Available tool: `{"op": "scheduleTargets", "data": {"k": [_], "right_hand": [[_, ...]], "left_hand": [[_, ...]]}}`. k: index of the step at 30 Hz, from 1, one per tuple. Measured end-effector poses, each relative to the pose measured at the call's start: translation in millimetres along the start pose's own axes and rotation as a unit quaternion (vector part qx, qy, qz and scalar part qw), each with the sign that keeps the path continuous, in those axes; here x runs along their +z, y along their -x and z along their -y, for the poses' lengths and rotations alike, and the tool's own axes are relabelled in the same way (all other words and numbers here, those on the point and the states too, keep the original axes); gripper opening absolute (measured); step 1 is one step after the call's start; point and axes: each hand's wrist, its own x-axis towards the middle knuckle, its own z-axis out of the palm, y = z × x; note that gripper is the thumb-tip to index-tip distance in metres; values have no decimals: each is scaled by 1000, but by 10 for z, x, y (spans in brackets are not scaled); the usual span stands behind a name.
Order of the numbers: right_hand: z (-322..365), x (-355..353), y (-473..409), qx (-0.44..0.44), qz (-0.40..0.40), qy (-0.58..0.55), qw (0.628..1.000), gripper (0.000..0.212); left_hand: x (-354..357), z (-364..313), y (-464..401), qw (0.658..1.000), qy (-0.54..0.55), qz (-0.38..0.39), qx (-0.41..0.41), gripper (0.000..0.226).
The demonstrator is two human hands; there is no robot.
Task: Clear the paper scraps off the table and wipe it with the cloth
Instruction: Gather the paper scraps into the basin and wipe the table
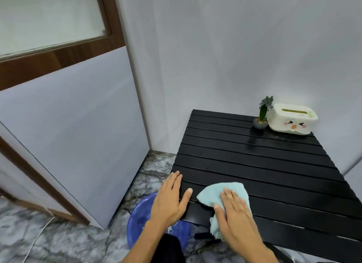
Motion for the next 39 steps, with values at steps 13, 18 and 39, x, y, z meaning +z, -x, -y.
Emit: {"op": "scheduleTargets", "data": {"k": [13, 18, 39], "right_hand": [[155, 164, -730, -137, 53, 104, 984, 68], [-94, 97, -452, -117, 58, 106, 986, 80], [205, 197, -1806, -156, 57, 115, 979, 63]], "left_hand": [[81, 5, -45, 999, -34, -3, -10, 77], [55, -6, -65, 1000, -28, 3, -10, 82], [120, -45, -314, 999, -41, -9, -33, 79]]}}
